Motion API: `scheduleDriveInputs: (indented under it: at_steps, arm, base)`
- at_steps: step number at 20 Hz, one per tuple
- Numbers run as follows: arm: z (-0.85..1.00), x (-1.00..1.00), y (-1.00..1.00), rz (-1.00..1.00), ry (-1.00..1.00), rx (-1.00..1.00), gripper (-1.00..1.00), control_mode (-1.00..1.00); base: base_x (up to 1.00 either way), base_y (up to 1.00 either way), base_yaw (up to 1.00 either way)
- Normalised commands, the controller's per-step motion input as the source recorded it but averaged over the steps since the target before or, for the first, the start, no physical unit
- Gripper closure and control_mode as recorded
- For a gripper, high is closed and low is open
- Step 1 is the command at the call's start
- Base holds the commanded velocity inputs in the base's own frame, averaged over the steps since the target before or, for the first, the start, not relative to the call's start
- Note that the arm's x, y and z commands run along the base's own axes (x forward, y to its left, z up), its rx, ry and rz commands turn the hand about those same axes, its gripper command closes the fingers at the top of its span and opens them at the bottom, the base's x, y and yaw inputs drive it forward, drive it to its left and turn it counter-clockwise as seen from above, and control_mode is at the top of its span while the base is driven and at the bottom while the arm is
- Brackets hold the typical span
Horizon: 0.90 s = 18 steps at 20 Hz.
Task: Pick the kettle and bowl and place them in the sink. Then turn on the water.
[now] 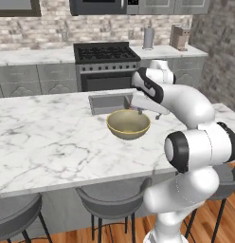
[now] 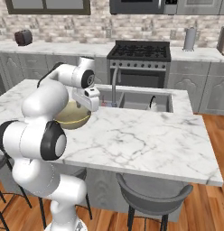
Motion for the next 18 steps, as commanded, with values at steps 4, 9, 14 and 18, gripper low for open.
scheduleDriveInputs:
  at_steps: [4, 9, 14, 18]
  arm:
    - [0.0, -0.23, 0.0, 0.16, 0.0, 0.0, -1.0, -1.0]
    - [-0.07, -0.32, 0.0, 0.18, 0.0, 0.0, -1.0, -1.0]
    - [-0.18, -0.01, 0.0, 0.01, -0.01, -0.01, -1.0, -1.0]
    - [-0.19, 0.05, 0.0, -0.02, 0.0, -0.01, -1.0, -1.0]
  base:
    - [0.0, 0.0, 0.0]
    - [0.0, 0.0, 0.0]
    - [0.0, 0.0, 0.0]
    - [0.0, 0.0, 0.0]
